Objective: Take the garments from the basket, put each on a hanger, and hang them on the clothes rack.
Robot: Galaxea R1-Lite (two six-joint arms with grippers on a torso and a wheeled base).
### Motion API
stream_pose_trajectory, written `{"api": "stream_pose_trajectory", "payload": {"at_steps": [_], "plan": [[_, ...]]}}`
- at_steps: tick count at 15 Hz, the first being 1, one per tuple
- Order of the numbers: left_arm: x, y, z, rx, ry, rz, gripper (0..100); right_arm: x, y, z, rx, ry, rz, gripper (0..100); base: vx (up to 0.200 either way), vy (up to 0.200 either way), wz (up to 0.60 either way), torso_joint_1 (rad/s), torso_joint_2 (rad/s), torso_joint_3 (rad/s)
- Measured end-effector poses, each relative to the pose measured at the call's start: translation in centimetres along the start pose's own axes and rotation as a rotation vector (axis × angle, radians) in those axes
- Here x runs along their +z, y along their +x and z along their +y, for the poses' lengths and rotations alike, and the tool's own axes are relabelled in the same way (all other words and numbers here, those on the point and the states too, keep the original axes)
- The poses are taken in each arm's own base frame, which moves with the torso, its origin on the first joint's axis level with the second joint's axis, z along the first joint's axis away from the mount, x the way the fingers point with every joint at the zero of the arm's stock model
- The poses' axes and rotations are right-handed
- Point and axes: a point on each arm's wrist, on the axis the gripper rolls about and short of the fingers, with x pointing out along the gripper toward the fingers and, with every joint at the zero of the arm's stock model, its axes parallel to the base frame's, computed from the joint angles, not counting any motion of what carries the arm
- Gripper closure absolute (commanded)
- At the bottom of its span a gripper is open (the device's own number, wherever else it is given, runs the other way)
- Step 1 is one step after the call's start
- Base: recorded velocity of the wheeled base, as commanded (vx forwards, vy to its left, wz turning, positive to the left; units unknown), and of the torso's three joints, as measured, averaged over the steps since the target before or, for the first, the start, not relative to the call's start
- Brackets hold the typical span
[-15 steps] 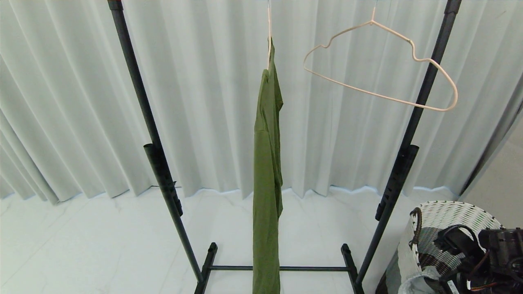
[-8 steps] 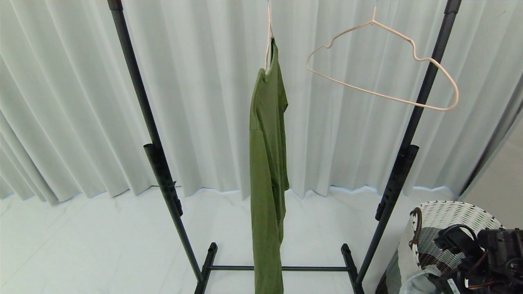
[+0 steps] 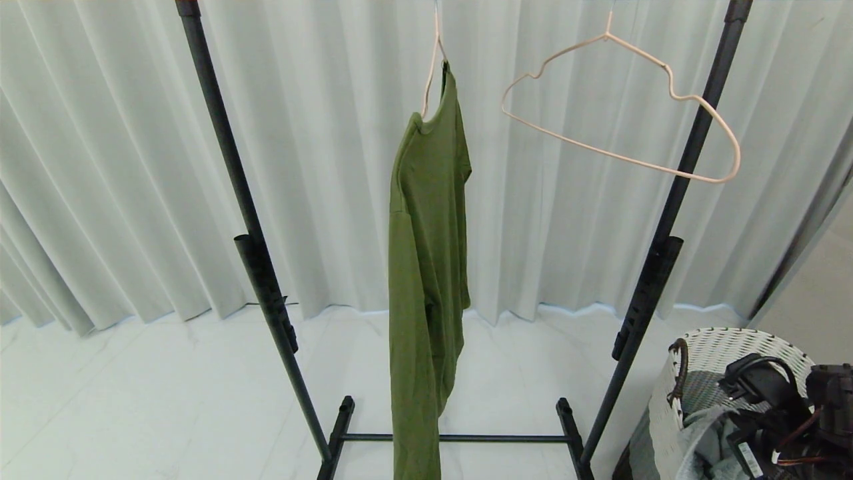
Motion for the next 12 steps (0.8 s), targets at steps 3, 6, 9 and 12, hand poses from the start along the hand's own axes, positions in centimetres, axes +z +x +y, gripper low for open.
{"api": "stream_pose_trajectory", "payload": {"at_steps": [3, 6, 9, 12], "plan": [[0.0, 0.0, 0.0, -0.001, 0.000, 0.000, 0, 0.8, -2.1, -0.6, -0.037, -0.056, -0.094, 100, 0.000, 0.000, 0.00, 0.000, 0.00, 0.000], [0.0, 0.0, 0.0, 0.000, 0.000, 0.000, 0, 1.6, -4.1, -1.3, -0.069, -0.105, -0.156, 100, 0.000, 0.000, 0.00, 0.000, 0.00, 0.000], [0.0, 0.0, 0.0, 0.000, 0.000, 0.000, 0, 3.0, -6.6, -2.2, -0.044, -0.133, -0.113, 100, 0.000, 0.000, 0.00, 0.000, 0.00, 0.000], [0.0, 0.0, 0.0, 0.000, 0.000, 0.000, 0, 5.0, -11.2, -3.7, -0.016, -0.118, -0.095, 100, 0.000, 0.000, 0.00, 0.000, 0.00, 0.000]]}}
